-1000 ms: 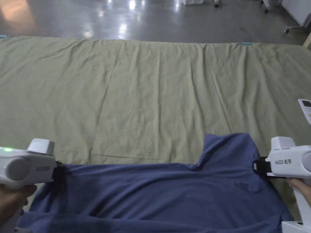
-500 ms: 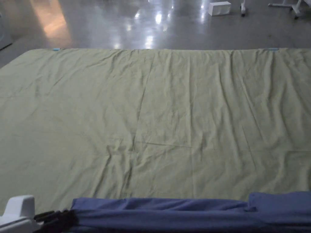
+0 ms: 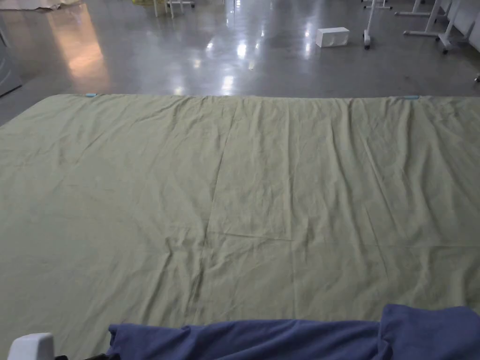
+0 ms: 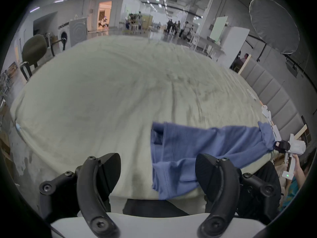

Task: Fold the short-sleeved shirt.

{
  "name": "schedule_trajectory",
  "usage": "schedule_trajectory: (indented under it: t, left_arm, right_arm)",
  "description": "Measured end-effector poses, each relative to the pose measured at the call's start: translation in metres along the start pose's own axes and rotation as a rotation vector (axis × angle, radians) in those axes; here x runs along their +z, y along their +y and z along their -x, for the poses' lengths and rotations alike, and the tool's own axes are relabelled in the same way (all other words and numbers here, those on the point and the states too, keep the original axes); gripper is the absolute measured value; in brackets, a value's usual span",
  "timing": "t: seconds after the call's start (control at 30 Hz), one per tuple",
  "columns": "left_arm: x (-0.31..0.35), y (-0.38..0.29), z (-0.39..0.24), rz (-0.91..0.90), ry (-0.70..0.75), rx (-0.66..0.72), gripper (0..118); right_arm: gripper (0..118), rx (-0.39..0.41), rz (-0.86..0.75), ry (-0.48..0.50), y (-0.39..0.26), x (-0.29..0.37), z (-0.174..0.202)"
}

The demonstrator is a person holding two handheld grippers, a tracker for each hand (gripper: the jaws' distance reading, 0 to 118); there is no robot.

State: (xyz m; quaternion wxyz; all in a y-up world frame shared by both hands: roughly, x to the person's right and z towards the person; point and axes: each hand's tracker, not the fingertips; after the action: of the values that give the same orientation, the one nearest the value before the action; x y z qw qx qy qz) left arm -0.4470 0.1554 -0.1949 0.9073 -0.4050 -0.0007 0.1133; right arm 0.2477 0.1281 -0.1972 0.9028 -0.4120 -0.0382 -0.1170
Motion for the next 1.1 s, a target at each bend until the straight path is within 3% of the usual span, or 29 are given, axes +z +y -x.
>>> schedule_trajectory:
  t: [0.03, 0.13, 0.23, 0.4, 0.47, 0.53, 0.57, 0.63, 0.67, 0.7, 0.73, 0.77, 0.8, 0.83, 0.93, 1.1]
  left_arm:
    - [0.010, 0.003, -0.002, -0.030, 0.009, -0.012, 91]
    - [0.056, 0.010, -0.036, -0.192, 0.176, -0.226, 90]
    - [0.098, 0.011, -0.080, -0.357, 0.199, -0.375, 90]
    - [0.148, 0.013, -0.152, -0.599, 0.214, -0.421, 90]
    - [0.160, 0.014, -0.170, -0.656, 0.152, -0.396, 89]
    - [0.169, 0.010, -0.180, -0.722, 0.066, -0.388, 78]
    - [0.173, 0.007, -0.188, -0.745, 0.050, -0.409, 63]
    - [0.175, 0.002, -0.200, -0.756, 0.109, -0.474, 39]
    - [0.175, -0.002, -0.206, -0.761, 0.125, -0.510, 18]
    - [0.176, -0.004, -0.208, -0.757, 0.120, -0.531, 8]
    - [0.178, -0.006, -0.209, -0.757, 0.115, -0.525, 7]
    - [0.178, -0.007, -0.208, -0.750, 0.099, -0.529, 0]
    - [0.179, -0.009, -0.208, -0.742, 0.073, -0.527, 0]
    - [0.180, -0.011, -0.208, -0.745, 0.066, -0.526, 0]
    - [0.181, -0.012, -0.208, -0.726, 0.063, -0.522, 0]
    - [0.178, -0.011, -0.196, -0.684, -0.010, -0.426, 0]
  right_arm:
    - [89, -0.011, -0.025, -0.011, 0.000, 0.009, -0.001]
    - [89, -0.053, -0.172, -0.018, 0.004, 0.052, 0.015]
    - [89, -0.067, -0.268, 0.120, 0.006, 0.081, 0.041]
    - [89, 0.184, -0.506, 0.170, 0.018, 0.131, 0.120]
    - [89, 0.272, -0.567, 0.174, 0.026, 0.150, 0.156]
    - [89, 0.329, -0.595, 0.184, 0.028, 0.160, 0.175]
    - [88, 0.344, -0.618, 0.182, 0.028, 0.164, 0.184]
    - [78, 0.349, -0.636, 0.195, 0.025, 0.162, 0.186]
    - [59, 0.345, -0.637, 0.200, 0.024, 0.164, 0.191]
    - [36, 0.346, -0.642, 0.216, 0.023, 0.164, 0.192]
    - [8, 0.366, -0.644, 0.249, 0.024, 0.163, 0.192]
    - [0, 0.325, -0.579, 0.268, 0.021, 0.160, 0.194]
    - [0, 0.338, -0.603, 0.252, 0.021, 0.163, 0.196]
    - [0, 0.324, -0.527, 0.285, 0.017, 0.160, 0.198]
    - [0, 0.400, -0.576, 0.239, 0.007, 0.163, 0.202]
    - [0, 0.406, -0.583, 0.231, 0.003, 0.165, 0.202]
